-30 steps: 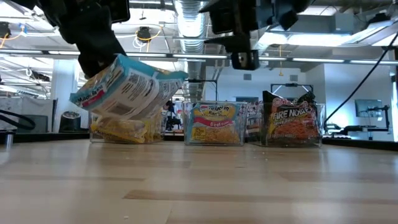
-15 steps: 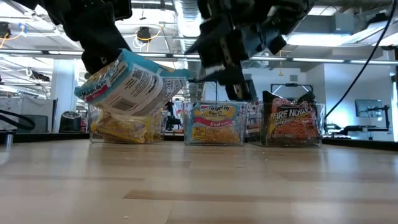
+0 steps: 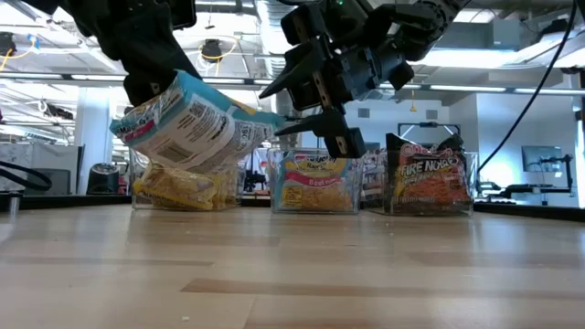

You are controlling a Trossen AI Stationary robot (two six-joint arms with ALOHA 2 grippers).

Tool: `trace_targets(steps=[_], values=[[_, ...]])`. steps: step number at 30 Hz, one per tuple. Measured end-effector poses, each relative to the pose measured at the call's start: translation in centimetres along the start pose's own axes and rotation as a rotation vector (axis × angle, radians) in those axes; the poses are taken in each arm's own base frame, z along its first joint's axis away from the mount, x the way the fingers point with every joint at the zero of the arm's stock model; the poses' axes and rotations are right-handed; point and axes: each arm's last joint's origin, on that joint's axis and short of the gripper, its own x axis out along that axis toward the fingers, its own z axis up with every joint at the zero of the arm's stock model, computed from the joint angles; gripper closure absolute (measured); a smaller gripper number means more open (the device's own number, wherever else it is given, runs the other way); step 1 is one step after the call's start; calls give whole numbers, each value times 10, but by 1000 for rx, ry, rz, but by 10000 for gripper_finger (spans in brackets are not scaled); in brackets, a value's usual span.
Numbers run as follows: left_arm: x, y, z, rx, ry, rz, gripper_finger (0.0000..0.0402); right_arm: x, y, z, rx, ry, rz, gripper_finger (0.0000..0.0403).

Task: Sort Maruchan noodles
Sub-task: Put the blue noodle pack into the middle transparent bin

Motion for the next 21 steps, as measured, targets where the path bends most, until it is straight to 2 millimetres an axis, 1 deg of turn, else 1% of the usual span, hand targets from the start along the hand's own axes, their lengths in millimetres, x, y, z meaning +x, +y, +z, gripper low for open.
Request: trace_targets(steps=[6,9,11,18,21], values=[[1,3,3,5,-12,7,402,3,2,-6,4,13,-4,182],[1,3,3,5,-9,4,402,3,-1,-8,15,22,-49,182],[1,3,3,5,-5,2,402,2,-4,-7,-12,12,-73,182],[2,6,1,19,38,-21,400,-2,-7,0,-105,2,-73,182],[2,8,2,33,68,-45,389,-2,-7,-1,-142,22,-61,182]])
